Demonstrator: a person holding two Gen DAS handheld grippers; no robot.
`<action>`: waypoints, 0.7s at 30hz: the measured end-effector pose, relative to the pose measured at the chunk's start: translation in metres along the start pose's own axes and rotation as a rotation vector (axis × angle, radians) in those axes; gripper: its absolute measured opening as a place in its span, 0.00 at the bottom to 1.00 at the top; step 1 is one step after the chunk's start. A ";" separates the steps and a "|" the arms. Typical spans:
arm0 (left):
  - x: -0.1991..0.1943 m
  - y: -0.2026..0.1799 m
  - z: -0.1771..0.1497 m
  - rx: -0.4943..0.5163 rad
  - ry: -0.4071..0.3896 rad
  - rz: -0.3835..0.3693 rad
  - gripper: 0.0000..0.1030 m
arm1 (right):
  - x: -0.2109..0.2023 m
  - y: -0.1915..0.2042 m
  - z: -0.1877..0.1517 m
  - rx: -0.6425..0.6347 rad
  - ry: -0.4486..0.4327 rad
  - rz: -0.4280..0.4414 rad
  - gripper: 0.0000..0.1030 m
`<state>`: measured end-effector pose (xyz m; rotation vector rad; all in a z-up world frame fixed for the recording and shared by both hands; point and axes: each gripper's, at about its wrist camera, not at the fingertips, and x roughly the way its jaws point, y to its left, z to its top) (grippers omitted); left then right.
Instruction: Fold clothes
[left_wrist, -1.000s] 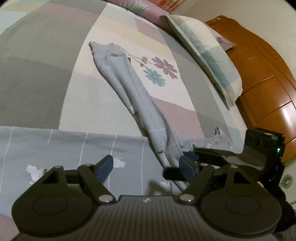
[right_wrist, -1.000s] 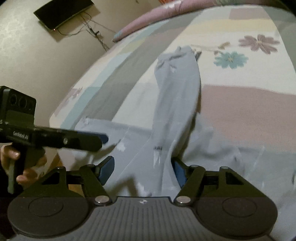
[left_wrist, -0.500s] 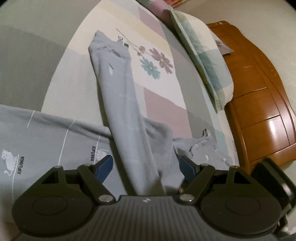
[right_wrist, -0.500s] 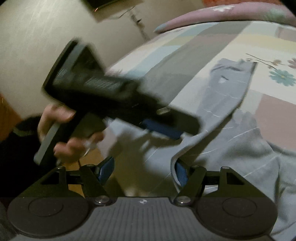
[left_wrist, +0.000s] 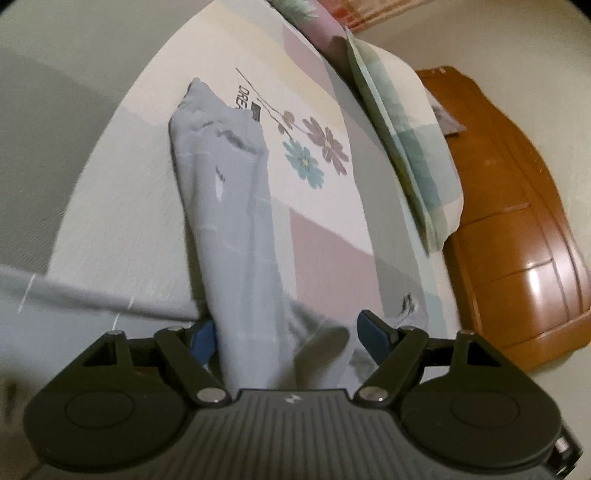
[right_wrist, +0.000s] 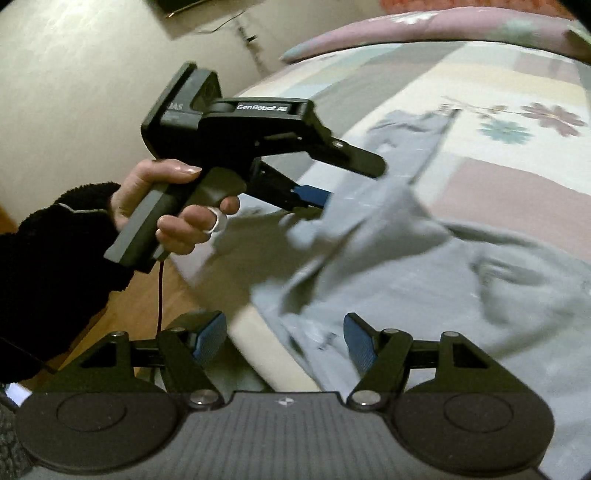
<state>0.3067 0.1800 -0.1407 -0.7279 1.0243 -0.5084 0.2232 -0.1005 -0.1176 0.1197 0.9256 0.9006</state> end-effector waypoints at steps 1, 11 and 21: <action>0.002 0.000 0.003 -0.005 -0.001 -0.008 0.75 | -0.005 -0.003 -0.002 0.013 -0.011 -0.009 0.72; 0.009 -0.006 0.014 0.079 -0.052 0.099 0.11 | -0.054 -0.013 -0.022 0.081 -0.117 -0.061 0.72; -0.052 -0.070 -0.008 0.316 -0.229 0.199 0.01 | -0.083 -0.025 -0.036 0.108 -0.164 -0.141 0.72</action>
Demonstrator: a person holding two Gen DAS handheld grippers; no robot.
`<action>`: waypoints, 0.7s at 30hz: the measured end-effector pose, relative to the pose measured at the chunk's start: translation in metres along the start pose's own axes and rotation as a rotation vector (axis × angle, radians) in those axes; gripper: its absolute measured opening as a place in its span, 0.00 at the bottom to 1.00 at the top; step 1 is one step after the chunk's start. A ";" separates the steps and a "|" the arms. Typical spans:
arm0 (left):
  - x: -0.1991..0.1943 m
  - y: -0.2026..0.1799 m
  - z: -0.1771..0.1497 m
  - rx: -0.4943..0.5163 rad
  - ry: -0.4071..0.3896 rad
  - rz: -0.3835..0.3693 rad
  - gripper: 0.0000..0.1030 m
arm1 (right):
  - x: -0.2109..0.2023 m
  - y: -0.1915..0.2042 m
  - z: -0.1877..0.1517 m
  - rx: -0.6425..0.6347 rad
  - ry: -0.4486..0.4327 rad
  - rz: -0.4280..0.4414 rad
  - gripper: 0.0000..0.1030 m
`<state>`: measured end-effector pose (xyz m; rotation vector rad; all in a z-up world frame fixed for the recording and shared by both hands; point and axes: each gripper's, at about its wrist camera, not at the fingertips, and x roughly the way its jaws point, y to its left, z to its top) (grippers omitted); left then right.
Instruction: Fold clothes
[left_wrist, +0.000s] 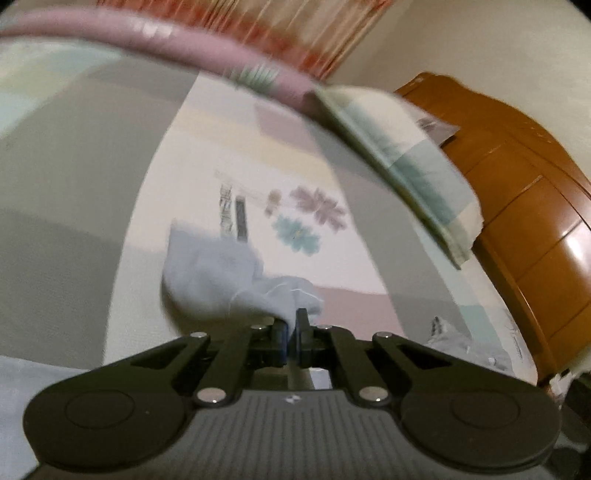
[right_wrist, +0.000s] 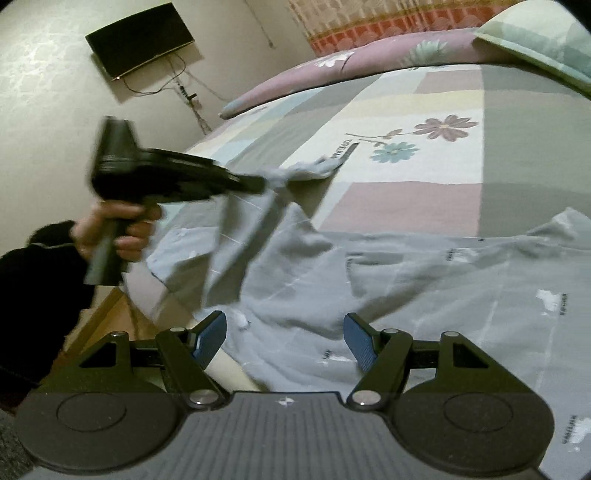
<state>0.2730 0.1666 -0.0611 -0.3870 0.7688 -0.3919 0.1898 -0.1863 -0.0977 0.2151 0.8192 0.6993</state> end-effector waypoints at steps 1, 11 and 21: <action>-0.008 -0.002 -0.001 0.008 -0.017 0.006 0.01 | -0.001 -0.002 0.001 -0.004 -0.003 -0.013 0.72; -0.047 0.023 -0.043 -0.035 -0.061 0.119 0.01 | 0.024 -0.015 0.047 -0.354 -0.018 -0.234 0.52; -0.046 0.038 -0.052 -0.063 -0.057 0.110 0.02 | 0.092 -0.015 0.052 -0.662 0.192 -0.144 0.05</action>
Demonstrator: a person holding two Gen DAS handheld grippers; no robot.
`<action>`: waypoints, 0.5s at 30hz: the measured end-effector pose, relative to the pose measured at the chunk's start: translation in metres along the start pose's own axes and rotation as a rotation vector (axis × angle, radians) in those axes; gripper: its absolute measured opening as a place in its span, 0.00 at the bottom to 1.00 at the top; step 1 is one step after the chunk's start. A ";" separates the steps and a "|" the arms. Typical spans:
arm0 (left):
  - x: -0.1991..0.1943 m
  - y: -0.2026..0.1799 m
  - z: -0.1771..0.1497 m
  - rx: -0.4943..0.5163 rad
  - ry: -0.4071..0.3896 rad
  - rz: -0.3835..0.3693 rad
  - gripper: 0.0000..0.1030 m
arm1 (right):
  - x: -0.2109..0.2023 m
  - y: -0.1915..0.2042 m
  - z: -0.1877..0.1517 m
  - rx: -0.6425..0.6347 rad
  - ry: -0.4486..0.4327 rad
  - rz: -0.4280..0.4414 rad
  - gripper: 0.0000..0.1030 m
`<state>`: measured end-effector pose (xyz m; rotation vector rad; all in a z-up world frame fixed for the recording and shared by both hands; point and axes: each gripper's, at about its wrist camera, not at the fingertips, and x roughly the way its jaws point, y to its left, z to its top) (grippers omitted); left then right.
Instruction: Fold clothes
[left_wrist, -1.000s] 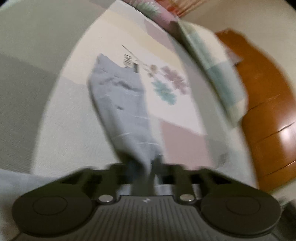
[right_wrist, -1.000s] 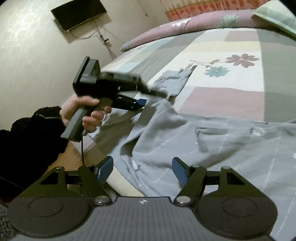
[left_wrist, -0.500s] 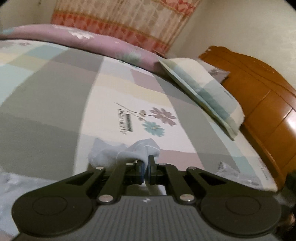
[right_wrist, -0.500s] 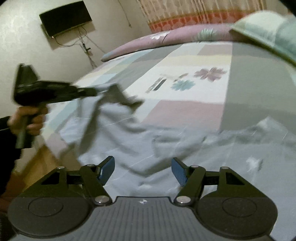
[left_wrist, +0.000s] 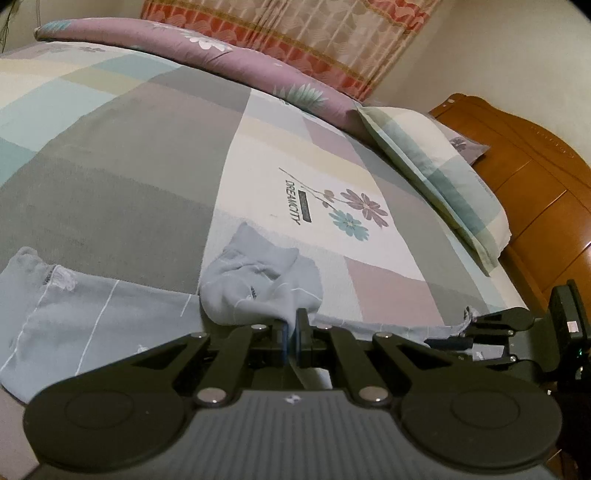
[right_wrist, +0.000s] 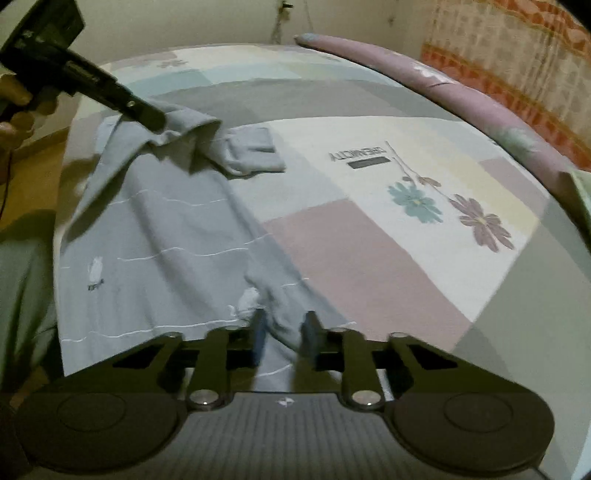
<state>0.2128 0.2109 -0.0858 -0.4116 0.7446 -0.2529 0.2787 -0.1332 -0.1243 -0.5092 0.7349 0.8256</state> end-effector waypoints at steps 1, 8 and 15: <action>-0.002 0.000 0.001 0.003 -0.008 -0.002 0.02 | -0.001 -0.001 0.001 0.005 -0.004 -0.006 0.05; -0.006 0.001 0.006 0.014 -0.029 -0.027 0.02 | 0.007 -0.011 0.015 0.063 -0.043 -0.073 0.05; 0.011 0.023 -0.007 -0.042 0.027 0.011 0.02 | -0.012 -0.020 0.002 0.206 -0.087 -0.149 0.18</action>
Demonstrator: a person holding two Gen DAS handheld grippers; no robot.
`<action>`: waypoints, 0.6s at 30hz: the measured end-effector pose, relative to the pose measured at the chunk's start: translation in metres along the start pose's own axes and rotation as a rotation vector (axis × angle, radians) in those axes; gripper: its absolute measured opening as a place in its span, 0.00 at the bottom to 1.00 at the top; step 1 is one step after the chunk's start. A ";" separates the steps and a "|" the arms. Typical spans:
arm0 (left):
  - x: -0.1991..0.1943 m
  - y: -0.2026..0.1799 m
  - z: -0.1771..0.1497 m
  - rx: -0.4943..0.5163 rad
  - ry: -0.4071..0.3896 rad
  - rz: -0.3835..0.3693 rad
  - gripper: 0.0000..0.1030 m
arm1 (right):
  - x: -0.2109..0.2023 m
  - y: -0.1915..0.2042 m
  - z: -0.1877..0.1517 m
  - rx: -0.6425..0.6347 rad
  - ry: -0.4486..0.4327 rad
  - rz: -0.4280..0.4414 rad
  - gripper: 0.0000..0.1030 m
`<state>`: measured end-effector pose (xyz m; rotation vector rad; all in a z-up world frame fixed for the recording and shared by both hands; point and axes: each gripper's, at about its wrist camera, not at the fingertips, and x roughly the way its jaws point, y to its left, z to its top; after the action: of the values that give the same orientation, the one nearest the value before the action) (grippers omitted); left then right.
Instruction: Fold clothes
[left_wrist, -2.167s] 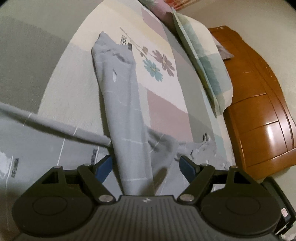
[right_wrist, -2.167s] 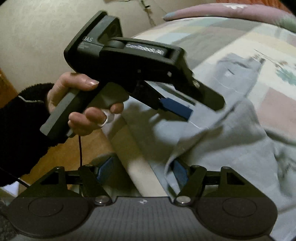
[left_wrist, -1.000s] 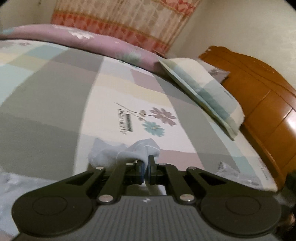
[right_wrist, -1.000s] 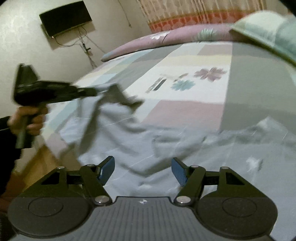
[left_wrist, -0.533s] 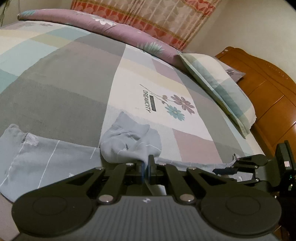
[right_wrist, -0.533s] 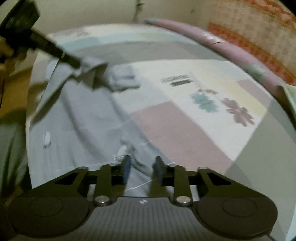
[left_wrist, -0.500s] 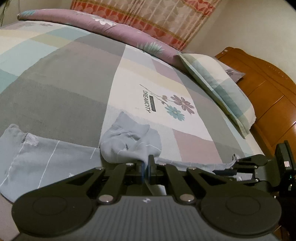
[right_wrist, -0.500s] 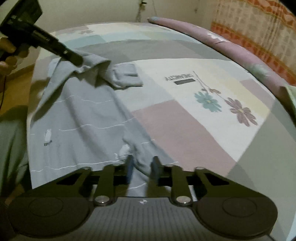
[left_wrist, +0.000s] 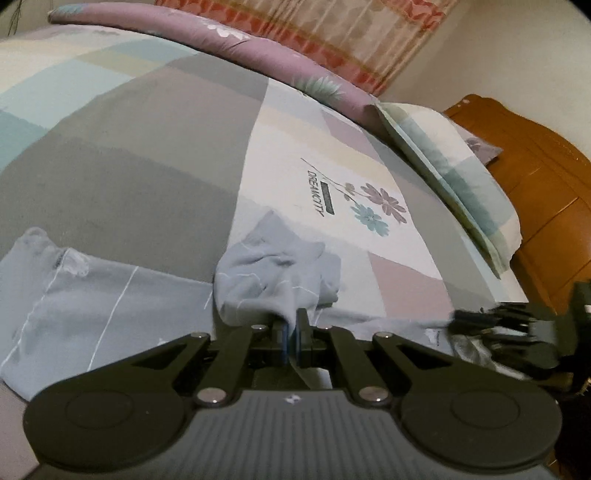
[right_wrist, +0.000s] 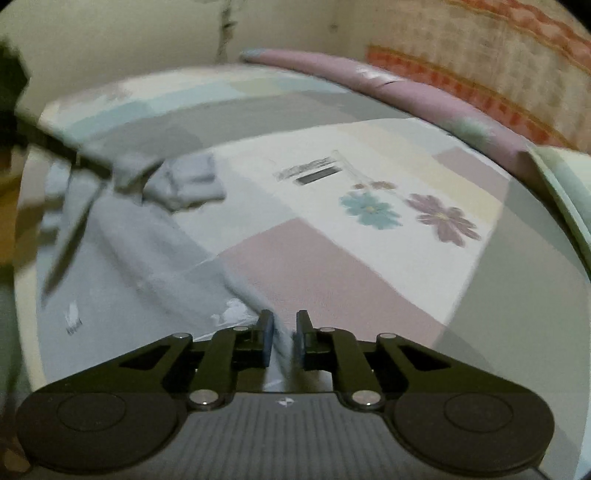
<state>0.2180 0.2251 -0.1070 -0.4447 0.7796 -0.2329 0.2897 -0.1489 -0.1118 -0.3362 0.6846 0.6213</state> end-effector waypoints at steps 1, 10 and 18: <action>-0.002 -0.001 0.000 0.004 -0.006 -0.004 0.02 | -0.012 -0.005 -0.003 0.028 -0.014 -0.024 0.22; -0.011 -0.006 0.003 0.021 -0.012 -0.001 0.02 | -0.020 -0.062 -0.055 0.328 0.091 -0.158 0.25; -0.001 -0.002 0.004 0.014 0.035 0.043 0.03 | 0.004 -0.078 -0.035 0.353 0.064 -0.250 0.24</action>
<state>0.2205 0.2251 -0.1034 -0.4117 0.8203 -0.2065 0.3244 -0.2239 -0.1327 -0.1101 0.7843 0.2457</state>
